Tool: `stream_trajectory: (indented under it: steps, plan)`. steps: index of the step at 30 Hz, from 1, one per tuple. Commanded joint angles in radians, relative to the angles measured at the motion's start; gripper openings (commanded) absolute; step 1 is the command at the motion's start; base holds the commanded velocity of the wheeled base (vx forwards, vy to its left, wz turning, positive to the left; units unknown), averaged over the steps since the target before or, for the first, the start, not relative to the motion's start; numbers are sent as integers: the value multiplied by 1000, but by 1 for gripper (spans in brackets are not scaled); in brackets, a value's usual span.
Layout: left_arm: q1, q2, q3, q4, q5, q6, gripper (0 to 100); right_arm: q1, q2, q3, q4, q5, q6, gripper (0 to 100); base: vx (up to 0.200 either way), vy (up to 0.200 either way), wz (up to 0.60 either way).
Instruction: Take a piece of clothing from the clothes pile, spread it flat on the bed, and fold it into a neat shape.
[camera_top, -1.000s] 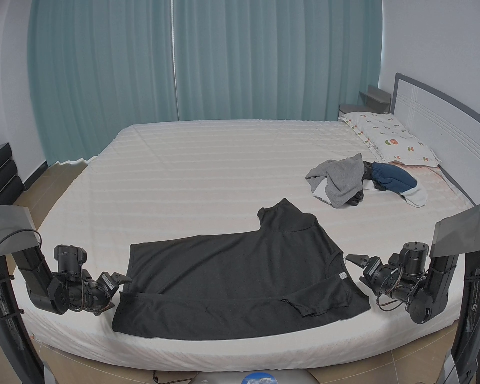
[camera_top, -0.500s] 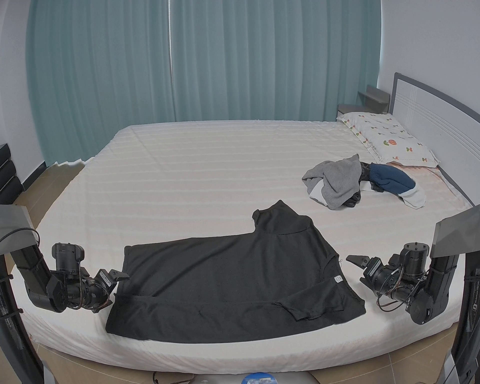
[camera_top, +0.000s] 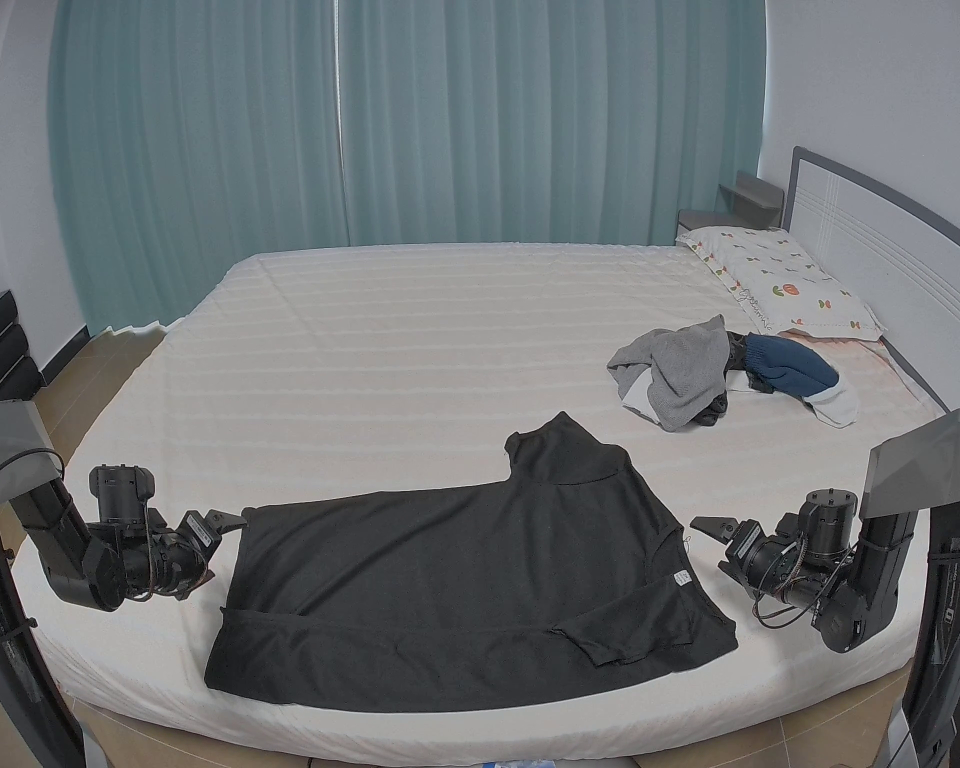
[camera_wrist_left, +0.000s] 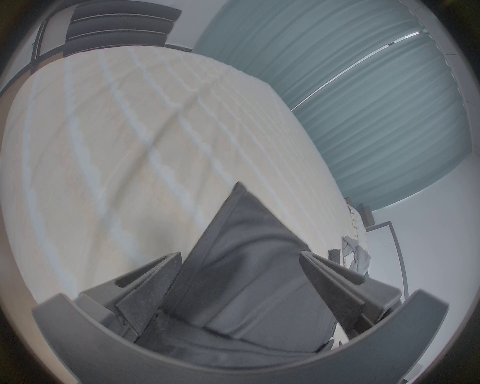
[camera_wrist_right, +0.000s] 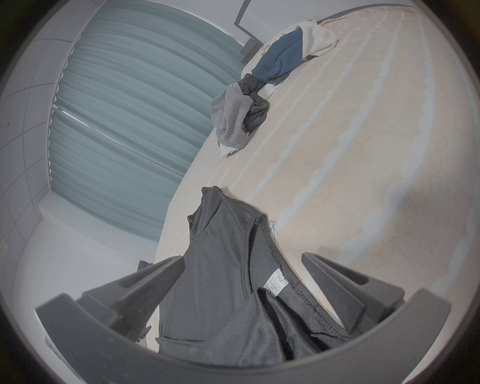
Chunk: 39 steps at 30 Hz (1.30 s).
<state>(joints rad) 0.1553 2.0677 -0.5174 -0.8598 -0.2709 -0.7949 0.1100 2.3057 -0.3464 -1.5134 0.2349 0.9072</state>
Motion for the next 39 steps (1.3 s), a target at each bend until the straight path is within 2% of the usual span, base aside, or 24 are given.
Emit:
stream_trajectory:
  steps: [1, 6, 14, 23, 39]
  plan:
    - [-8, 37, -108, 13, -2, 3, 100, 0, 9, 3, -1, 1, 1, 100, 0, 0, 0]
    - [-31, 141, -237, 33, -21, 11, 100, -3, 12, 3, 1, 1, 2, 100, 0, 0, 0]
    - [-42, 301, -417, 84, -31, 112, 100, -1, 9, 23, 2, 26, 32, 100, 0, 0, 0]
    - [-17, 341, -438, 36, -19, 149, 100, 45, -16, 47, -1, 37, 39, 100, 0, 0, 0]
    - [-11, 394, -492, -22, 5, 149, 100, 48, -17, 32, -1, 34, 38, 100, 0, 0, 0]
